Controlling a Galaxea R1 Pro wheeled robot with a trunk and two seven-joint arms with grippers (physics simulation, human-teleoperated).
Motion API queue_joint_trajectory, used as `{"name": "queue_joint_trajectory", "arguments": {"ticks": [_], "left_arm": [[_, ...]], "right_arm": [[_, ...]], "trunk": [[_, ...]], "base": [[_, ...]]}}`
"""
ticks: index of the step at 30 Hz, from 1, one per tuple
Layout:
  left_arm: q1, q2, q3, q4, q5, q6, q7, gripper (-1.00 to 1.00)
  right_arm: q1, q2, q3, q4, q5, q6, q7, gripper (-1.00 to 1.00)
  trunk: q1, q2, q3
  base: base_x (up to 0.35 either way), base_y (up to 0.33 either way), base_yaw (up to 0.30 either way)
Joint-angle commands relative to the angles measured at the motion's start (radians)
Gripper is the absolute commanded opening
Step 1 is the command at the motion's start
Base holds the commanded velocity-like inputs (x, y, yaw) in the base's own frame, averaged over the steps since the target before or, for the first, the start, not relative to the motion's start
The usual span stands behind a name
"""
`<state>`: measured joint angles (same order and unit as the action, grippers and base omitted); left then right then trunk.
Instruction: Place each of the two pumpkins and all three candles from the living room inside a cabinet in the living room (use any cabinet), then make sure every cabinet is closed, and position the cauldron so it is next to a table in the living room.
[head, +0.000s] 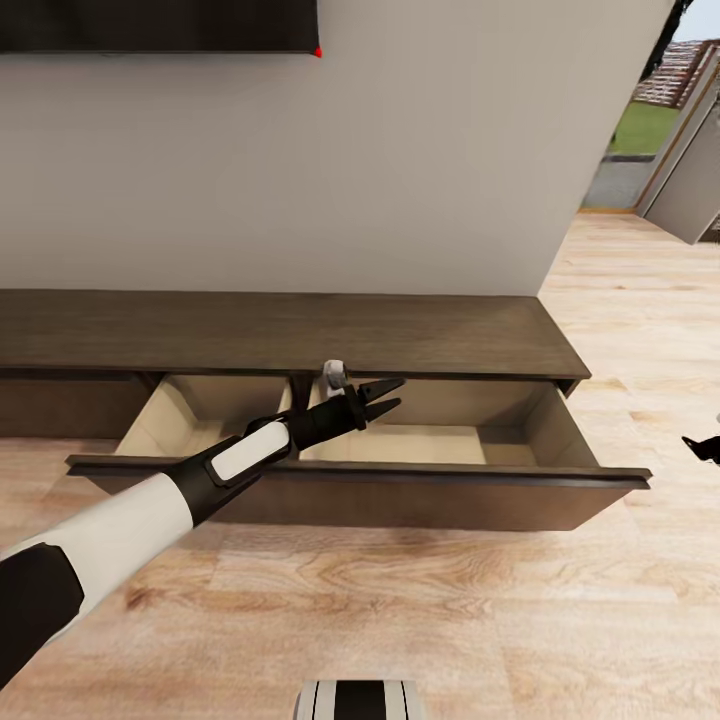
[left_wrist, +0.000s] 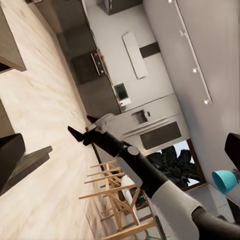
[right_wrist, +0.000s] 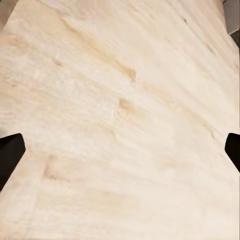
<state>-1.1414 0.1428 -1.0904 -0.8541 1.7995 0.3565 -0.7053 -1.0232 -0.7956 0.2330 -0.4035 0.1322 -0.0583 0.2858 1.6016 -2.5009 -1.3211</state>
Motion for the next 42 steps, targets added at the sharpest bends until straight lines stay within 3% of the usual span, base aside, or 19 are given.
{"name": "queue_joint_trajectory", "arguments": {"ticks": [1, 3, 5, 6, 7, 8, 9, 12, 14, 17, 20, 21, 24, 26, 27, 31, 42], "left_arm": [[0.000, -0.001, 0.000, 0.000, 0.000, 0.000, -0.001, 1.00], [0.000, -0.003, 0.001, 0.000, 0.000, 0.001, -0.001, 1.00], [0.000, -0.011, 0.001, -0.001, 0.000, 0.001, 0.002, 1.00], [0.000, -0.013, 0.001, -0.001, -0.001, 0.001, 0.002, 1.00], [0.000, -0.014, 0.001, -0.001, -0.001, 0.001, 0.002, 1.00], [0.000, -0.014, 0.001, -0.001, -0.001, 0.001, 0.002, 1.00], [0.000, -0.015, 0.001, -0.010, -0.002, 0.001, -0.001, 1.00], [0.000, -0.019, 0.001, -0.075, -0.003, 0.002, 0.009, 1.00], [0.000, -0.040, 0.001, -0.098, -0.005, 0.002, 0.037, 1.00], [-0.001, -0.071, 0.001, -0.118, -0.006, 0.003, 0.117, 1.00], [-0.001, -0.096, 0.001, -0.134, -0.006, 0.004, 0.179, 1.00], [-0.001, -0.105, 0.001, -0.150, -0.006, 0.004, 0.210, 1.00], [-0.001, -0.109, 0.001, -0.163, -0.006, 0.004, 0.229, 1.00], [-0.001, -0.107, 0.001, -0.168, -0.006, 0.007, 0.237, 1.00], [-0.001, -0.106, 0.001, -0.168, -0.006, 0.008, 0.238, 1.00], [-0.001, -0.103, 0.012, -0.170, -0.006, 0.011, 0.238, 1.00], [-0.003, -0.101, 0.023, -0.176, -0.006, 0.015, 0.239, 1.00]], "right_arm": [[0.000, 0.010, -0.013, -0.001, -0.020, 0.002, 0.012, 1.00], [0.000, 0.021, -0.031, -0.001, -0.087, 0.019, 0.044, 1.00], [0.000, 0.029, -0.041, -0.003, -0.281, 0.130, 0.151, 1.00], [0.000, 0.029, -0.042, -0.008, -0.336, 0.163, 0.188, 1.00], [0.000, 0.029, -0.042, -0.016, -0.381, 0.191, 0.222, 1.00], [0.000, 0.028, -0.042, -0.022, -0.400, 0.203, 0.238, 1.00], [0.004, 0.027, -0.042, -0.057, -0.453, 0.269, 0.308, 1.00], [0.008, 0.035, -0.042, -0.114, -0.477, 0.382, 0.389, 1.00], [0.009, 0.049, -0.043, -0.148, -0.488, 0.431, 0.405, 1.00], [0.009, 0.106, -0.043, -0.178, -0.530, 0.529, 0.426, 1.00], [0.009, 0.145, -0.042, -0.206, -0.545, 0.580, 0.460, 1.00], [0.010, 0.169, -0.042, -0.223, -0.549, 0.598, 0.475, 1.00], [0.017, 0.210, -0.040, -0.240, -0.550, 0.611, 0.483, 1.00], [0.026, 0.280, -0.039, -0.250, -0.545, 0.616, 0.485, 1.00], [0.027, 0.291, -0.038, -0.250, -0.544, 0.616, 0.485, 1.00], [0.029, 0.307, -0.037, -0.252, -0.543, 0.617, 0.486, 1.00], [0.045, 0.311, -0.035, -0.266, -0.543, 0.611, 0.487, 1.00]], "trunk": [[0.000, 0.000, 0.004], [-0.001, 0.001, 0.012], [-0.007, 0.010, 0.018], [-0.011, 0.017, 0.022], [-0.014, 0.024, 0.025], [-0.018, 0.031, 0.028], [-0.022, 0.038, 0.031], [-0.034, 0.059, 0.040], [-0.041, 0.073, 0.047], [-0.053, 0.094, 0.056], [-0.064, 0.115, 0.065], [-0.068, 0.122, 0.069], [-0.080, 0.143, 0.078], [-0.087, 0.157, 0.084], [-0.091, 0.164, 0.087], [-0.106, 0.192, 0.100], [-0.149, 0.269, 0.134]], "base": [[0.000, 0.000, 0.000], [0.000, 0.000, 0.000], [0.000, 0.000, 0.000], [0.000, 0.000, 0.000], [0.000, 0.000, 0.000], [0.000, 0.000, 0.000], [0.000, 0.000, 0.000], [0.000, 0.000, 0.000], [0.000, 0.000, 0.000], [0.000, 0.000, 0.000], [0.000, 0.000, 0.000], [0.000, 0.000, 0.000], [0.000, 0.000, 0.000], [0.000, 0.000, 0.000], [0.000, 0.000, 0.000], [0.000, 0.000, 0.000], [0.000, 0.000, 0.000]]}}
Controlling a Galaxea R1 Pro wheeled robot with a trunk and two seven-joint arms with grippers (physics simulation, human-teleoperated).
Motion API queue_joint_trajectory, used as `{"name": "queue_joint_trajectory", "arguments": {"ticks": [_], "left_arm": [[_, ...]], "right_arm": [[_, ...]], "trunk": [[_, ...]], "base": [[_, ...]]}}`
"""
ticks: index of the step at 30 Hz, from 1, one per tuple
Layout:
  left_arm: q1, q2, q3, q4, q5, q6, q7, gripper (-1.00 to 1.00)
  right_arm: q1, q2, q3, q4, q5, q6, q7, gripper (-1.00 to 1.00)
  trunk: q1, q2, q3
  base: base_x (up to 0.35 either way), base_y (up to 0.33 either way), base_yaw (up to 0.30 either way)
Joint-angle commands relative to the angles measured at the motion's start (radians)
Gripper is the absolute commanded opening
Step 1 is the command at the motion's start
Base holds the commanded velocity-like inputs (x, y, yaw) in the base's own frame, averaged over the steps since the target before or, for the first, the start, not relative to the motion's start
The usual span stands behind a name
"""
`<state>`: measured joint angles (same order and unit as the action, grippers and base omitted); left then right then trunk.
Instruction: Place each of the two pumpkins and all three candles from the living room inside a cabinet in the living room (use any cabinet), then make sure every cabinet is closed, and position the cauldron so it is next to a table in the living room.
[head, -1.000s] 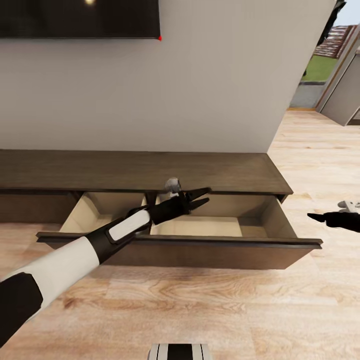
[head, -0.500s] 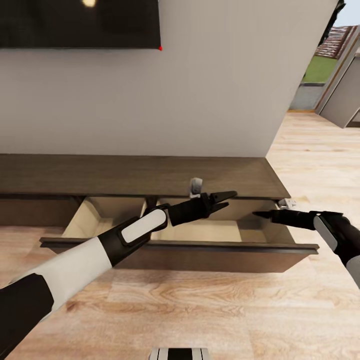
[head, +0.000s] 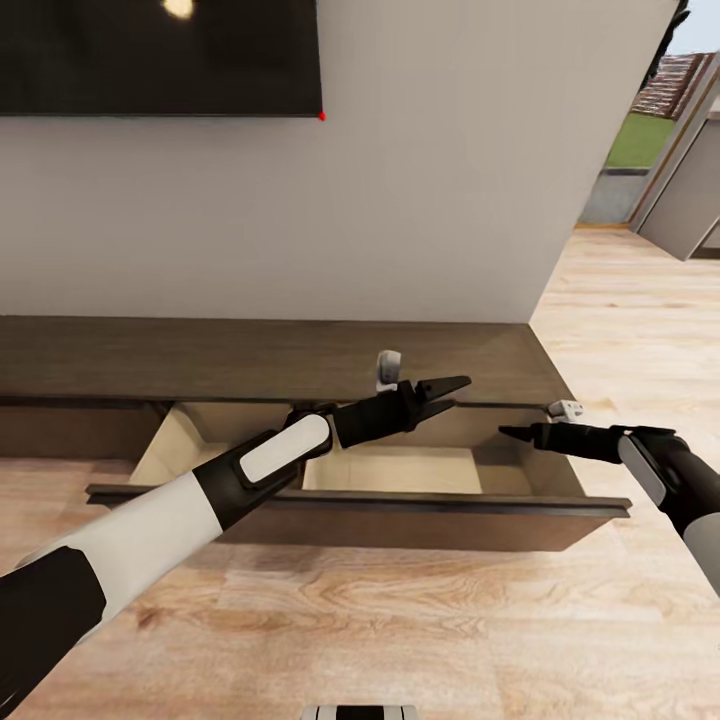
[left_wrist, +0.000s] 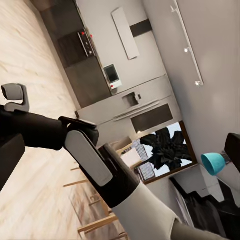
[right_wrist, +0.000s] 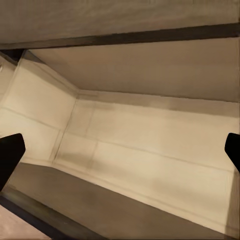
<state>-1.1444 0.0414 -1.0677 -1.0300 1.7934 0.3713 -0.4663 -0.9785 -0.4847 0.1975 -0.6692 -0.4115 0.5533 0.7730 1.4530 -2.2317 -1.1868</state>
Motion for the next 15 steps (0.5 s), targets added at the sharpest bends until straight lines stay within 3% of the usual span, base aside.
{"name": "queue_joint_trajectory", "arguments": {"ticks": [1, 6, 15], "left_arm": [[0.000, 0.000, 0.000, 0.000, 0.000, 0.000, 0.000, 1.00], [0.000, 0.001, 0.000, 0.000, 0.000, 0.000, 0.000, 1.00], [0.000, 0.000, 0.000, -0.001, 0.000, 0.000, -0.001, 1.00]], "right_arm": [[0.003, 0.000, 0.000, -0.012, 0.000, 0.000, 0.000, 1.00], [0.047, 0.000, 0.000, -0.082, 0.002, 0.002, -0.003, 1.00], [0.056, 0.000, -0.001, -0.105, -0.004, 0.003, -0.004, 1.00]], "trunk": [[-0.004, 0.007, 0.003], [-0.023, 0.042, 0.019], [-0.058, 0.105, 0.047]], "base": [[0.000, 0.000, 0.000], [0.000, 0.000, 0.000], [0.000, 0.000, 0.000]]}}
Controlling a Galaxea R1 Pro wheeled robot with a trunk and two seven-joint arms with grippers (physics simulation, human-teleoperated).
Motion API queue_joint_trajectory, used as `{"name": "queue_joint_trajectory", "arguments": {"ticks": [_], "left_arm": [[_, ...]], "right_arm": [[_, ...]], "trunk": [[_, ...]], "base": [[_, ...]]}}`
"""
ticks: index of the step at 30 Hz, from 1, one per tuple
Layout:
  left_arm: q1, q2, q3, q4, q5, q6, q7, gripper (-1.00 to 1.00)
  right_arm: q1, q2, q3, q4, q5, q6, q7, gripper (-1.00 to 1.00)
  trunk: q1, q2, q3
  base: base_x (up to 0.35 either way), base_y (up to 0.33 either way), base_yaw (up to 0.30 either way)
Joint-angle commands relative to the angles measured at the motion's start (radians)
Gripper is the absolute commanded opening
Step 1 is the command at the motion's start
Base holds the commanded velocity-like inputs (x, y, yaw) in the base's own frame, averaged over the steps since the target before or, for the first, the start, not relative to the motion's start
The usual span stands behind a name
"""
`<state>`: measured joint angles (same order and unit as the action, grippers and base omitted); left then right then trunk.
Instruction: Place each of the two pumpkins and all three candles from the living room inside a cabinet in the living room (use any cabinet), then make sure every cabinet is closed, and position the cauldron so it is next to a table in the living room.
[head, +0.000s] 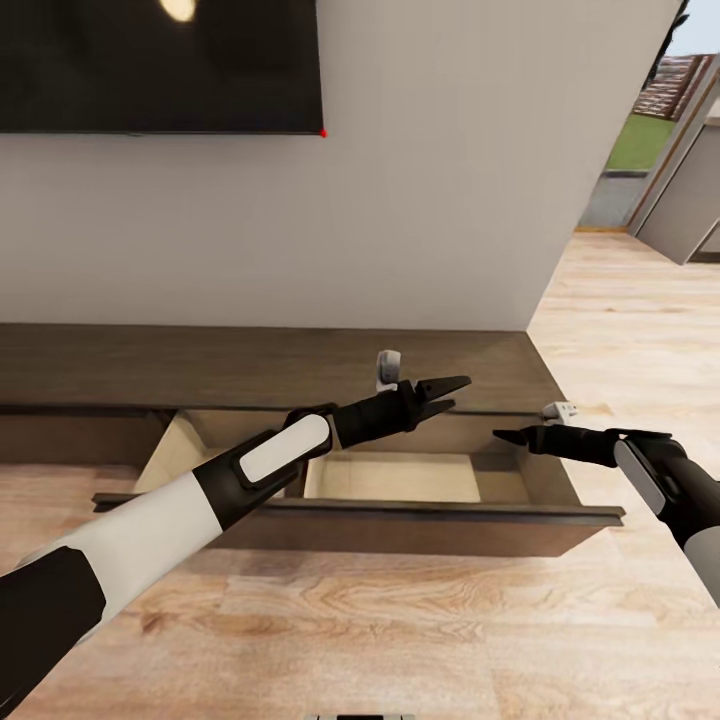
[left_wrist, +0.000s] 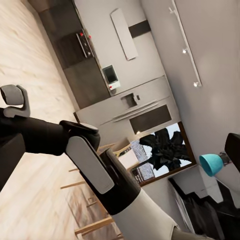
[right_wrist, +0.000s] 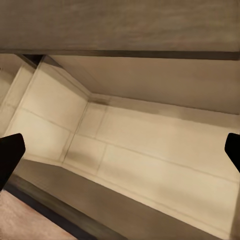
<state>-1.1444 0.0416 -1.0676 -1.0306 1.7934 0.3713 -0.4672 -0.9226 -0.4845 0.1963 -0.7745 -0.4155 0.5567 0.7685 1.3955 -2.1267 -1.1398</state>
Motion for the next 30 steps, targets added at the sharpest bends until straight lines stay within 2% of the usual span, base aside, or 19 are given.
{"name": "queue_joint_trajectory", "arguments": {"ticks": [1, 30], "left_arm": [[0.000, 0.000, 0.000, 0.000, 0.000, 0.000, 0.000, 1.00], [0.000, 0.001, 0.002, 0.000, 0.000, 0.000, -0.001, 1.00]], "right_arm": [[0.000, 0.000, 0.000, 0.000, 0.000, 0.000, 0.000, 1.00], [0.001, 0.007, 0.002, 0.003, 0.004, -0.004, -0.003, 1.00]], "trunk": [[-0.004, 0.007, 0.003], [-0.115, 0.210, 0.094]], "base": [[0.000, 0.000, 0.000], [0.000, 0.000, 0.000]]}}
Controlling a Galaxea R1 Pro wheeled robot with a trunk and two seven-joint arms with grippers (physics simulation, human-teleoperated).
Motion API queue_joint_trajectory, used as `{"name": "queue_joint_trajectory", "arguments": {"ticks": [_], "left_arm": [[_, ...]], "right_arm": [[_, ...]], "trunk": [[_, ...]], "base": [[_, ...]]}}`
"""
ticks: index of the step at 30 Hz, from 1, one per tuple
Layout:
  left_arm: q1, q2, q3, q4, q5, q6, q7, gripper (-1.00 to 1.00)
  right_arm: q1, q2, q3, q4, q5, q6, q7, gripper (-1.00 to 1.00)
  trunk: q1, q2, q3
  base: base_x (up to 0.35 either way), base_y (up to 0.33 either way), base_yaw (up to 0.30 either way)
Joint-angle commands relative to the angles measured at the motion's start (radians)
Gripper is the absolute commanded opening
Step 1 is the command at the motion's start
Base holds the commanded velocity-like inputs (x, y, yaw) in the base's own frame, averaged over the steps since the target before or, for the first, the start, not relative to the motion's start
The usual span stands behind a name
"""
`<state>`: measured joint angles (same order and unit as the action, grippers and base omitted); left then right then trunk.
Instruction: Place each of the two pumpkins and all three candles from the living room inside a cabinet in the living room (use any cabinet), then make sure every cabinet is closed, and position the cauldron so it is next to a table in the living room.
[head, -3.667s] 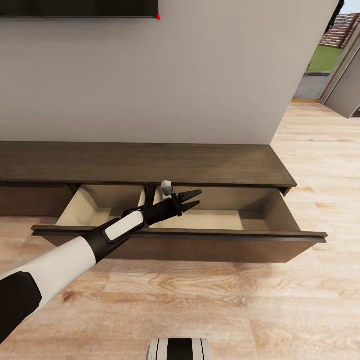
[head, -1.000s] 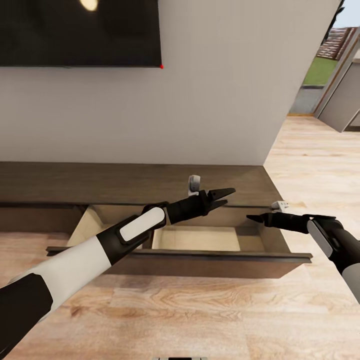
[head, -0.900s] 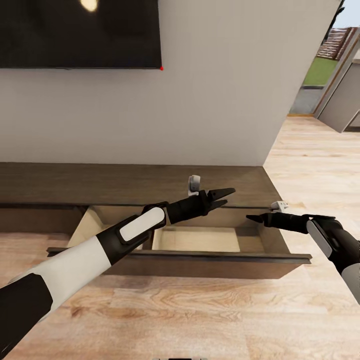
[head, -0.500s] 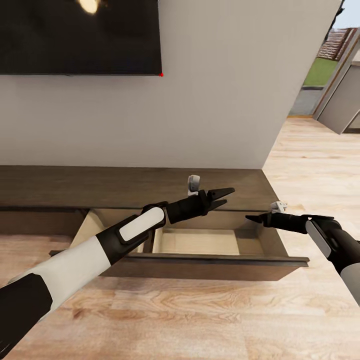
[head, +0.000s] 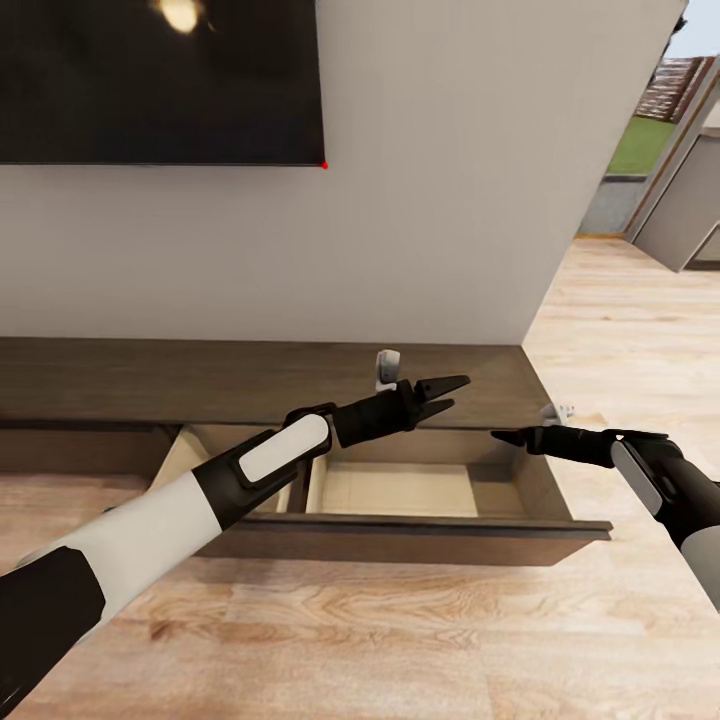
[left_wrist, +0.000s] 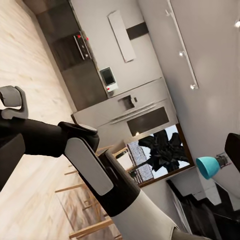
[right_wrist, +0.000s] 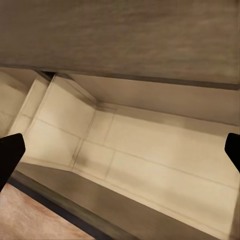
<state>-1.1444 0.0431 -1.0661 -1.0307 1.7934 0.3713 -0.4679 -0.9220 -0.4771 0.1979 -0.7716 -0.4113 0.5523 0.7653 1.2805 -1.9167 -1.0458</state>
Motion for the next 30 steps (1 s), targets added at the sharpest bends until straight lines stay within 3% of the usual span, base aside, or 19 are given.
{"name": "queue_joint_trajectory", "arguments": {"ticks": [1, 8, 9, 30], "left_arm": [[0.000, 0.000, 0.000, 0.000, 0.000, 0.000, 0.000, 1.00], [0.000, 0.001, 0.000, 0.001, 0.000, 0.000, 0.000, 1.00], [0.000, 0.001, 0.000, 0.000, 0.000, -0.002, -0.002, 1.00], [0.002, 0.005, 0.014, 0.001, -0.001, -0.004, -0.005, 1.00]], "right_arm": [[0.000, 0.000, 0.000, 0.000, 0.000, 0.000, 0.000, 1.00], [0.000, 0.000, 0.000, 0.004, -0.001, -0.001, 0.000, 1.00], [0.000, 0.016, -0.001, 0.007, 0.001, -0.002, -0.001, 1.00], [0.021, 0.023, 0.000, 0.005, 0.003, -0.006, 0.000, 1.00]], "trunk": [[-0.004, 0.007, 0.003], [-0.031, 0.056, 0.025], [-0.035, 0.063, 0.028], [-0.035, 0.063, 0.028]], "base": [[0.000, 0.000, 0.000], [0.000, 0.000, 0.000], [0.000, 0.000, 0.000], [0.000, 0.018, 0.000]]}}
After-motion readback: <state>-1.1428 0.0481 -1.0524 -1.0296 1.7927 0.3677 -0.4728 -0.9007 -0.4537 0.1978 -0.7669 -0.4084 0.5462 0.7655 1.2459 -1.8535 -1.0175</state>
